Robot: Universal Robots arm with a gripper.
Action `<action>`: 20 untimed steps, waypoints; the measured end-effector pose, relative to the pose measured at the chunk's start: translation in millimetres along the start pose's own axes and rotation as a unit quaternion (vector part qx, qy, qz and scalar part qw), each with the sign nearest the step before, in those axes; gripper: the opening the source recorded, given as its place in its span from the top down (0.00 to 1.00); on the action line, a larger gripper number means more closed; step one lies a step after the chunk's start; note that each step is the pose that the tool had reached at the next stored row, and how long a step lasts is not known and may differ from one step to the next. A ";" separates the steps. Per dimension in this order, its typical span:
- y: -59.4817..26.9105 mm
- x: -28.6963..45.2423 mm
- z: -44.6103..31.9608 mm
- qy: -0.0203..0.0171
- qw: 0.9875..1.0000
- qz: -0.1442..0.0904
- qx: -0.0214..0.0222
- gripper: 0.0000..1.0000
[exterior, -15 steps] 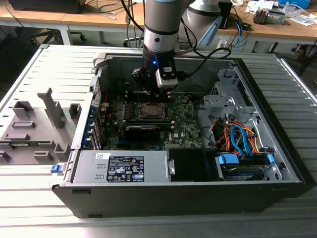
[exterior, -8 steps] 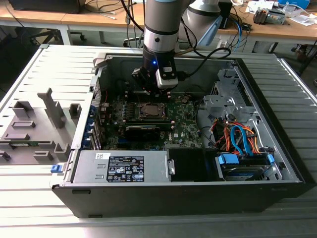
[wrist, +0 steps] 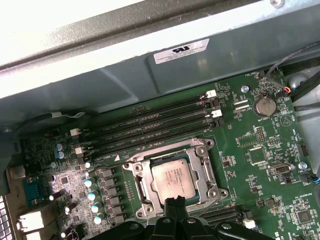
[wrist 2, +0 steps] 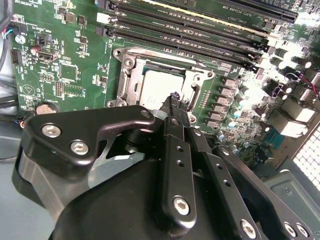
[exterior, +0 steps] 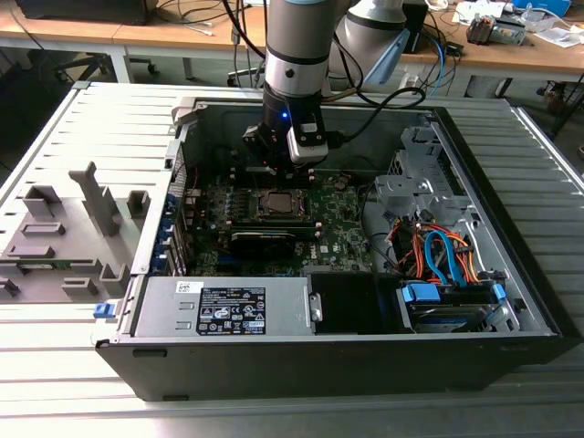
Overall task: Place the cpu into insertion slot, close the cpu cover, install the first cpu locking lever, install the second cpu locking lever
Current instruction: 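Install the first cpu locking lever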
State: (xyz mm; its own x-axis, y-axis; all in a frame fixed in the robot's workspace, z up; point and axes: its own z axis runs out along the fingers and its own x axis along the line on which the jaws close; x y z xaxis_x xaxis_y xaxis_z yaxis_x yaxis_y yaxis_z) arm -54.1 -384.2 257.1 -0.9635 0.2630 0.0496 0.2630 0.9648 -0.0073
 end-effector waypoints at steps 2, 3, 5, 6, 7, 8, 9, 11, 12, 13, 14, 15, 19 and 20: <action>0.0 0.0 0.0 0.000 1.000 0.000 0.000 0.89; 0.0 0.0 0.0 0.000 1.000 -0.001 0.000 0.89; 0.0 0.0 0.0 0.000 1.000 -0.001 0.000 0.89; 0.0 0.0 0.0 0.000 1.000 -0.001 0.000 0.89; 0.0 0.0 0.0 0.000 1.000 -0.001 0.000 0.89; 0.0 0.0 0.0 0.000 1.000 -0.002 0.000 0.89; 0.0 0.0 0.0 0.000 1.000 -0.002 0.000 0.89; 0.0 0.0 0.0 0.000 1.000 -0.002 0.000 0.89; 0.0 0.0 0.0 0.000 1.000 -0.002 0.000 0.89; 0.0 0.0 0.0 0.000 1.000 -0.003 0.000 0.89; 0.0 0.0 0.0 0.000 1.000 -0.003 0.000 0.89; 0.0 0.0 0.0 0.000 1.000 -0.003 0.000 0.89; 0.0 0.0 0.0 0.000 1.000 -0.004 0.000 0.89; 0.0 0.0 0.0 0.000 1.000 -0.004 0.000 0.89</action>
State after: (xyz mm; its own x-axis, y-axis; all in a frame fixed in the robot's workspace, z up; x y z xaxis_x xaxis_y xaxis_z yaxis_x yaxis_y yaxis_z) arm -54.1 -384.2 257.1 -0.9657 0.2549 0.0496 0.2548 0.9670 -0.0073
